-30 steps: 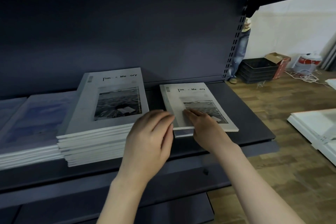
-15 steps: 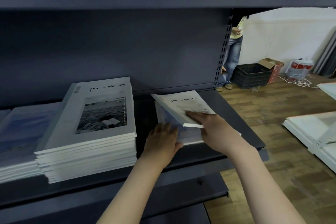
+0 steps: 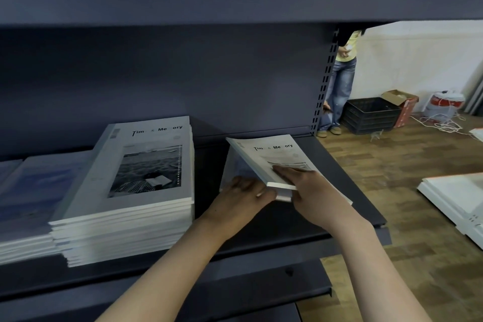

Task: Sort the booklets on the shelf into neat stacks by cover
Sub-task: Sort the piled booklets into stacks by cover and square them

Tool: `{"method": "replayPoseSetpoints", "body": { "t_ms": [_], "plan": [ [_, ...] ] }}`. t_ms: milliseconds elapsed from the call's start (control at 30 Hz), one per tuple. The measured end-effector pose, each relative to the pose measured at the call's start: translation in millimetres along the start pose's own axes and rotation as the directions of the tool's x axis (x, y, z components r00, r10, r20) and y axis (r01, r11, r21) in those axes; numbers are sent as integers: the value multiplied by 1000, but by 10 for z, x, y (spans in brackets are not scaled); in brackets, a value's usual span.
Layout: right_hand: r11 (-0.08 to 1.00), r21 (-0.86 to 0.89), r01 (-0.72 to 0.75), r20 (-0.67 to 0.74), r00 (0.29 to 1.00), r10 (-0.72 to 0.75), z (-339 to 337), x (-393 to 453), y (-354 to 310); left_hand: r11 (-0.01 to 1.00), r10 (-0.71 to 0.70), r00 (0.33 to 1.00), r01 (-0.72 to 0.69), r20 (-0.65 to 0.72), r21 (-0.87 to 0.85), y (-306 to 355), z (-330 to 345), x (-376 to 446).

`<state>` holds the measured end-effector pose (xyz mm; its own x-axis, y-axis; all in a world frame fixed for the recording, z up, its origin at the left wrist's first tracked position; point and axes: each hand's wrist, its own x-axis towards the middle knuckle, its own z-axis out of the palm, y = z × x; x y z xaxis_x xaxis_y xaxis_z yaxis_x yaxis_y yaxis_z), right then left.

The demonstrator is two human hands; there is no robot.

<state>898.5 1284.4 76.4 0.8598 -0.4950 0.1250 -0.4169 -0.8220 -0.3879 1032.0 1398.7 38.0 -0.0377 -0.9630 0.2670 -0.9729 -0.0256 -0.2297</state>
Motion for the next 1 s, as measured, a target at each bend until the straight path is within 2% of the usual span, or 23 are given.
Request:
{"method": "replayPoseSetpoints", "body": {
  "t_ms": [100,233,367,467,567,700,867,1000],
  "plan": [
    [1000,-2,9,0,1000,-9,3,18,7,999,-9,999,11,-37,39,-52,-13,55],
    [1000,13,14,-5,1000,-14,-3,19,39,995,-57,998,58,-14,84,-93,48,85],
    [1000,15,13,-12,1000,-13,-4,27,38,987,-137,985,145,-105,73,-92,148,105],
    [1000,16,11,-7,1000,-10,10,44,36,967,-253,958,251,-136,-30,-90,210,87],
    [1000,21,14,-17,1000,-14,37,71,29,883,-431,900,405,-68,-239,-73,263,47],
    [1000,22,11,-21,1000,-10,59,85,32,795,-544,838,500,-38,-343,-59,204,31],
    [1000,10,-9,-4,1000,9,64,88,35,776,-550,814,417,-184,-473,-147,167,52],
    [1000,1,-12,-14,1000,12,59,93,37,865,-423,884,329,-199,-378,-99,206,106]
  ]
}}
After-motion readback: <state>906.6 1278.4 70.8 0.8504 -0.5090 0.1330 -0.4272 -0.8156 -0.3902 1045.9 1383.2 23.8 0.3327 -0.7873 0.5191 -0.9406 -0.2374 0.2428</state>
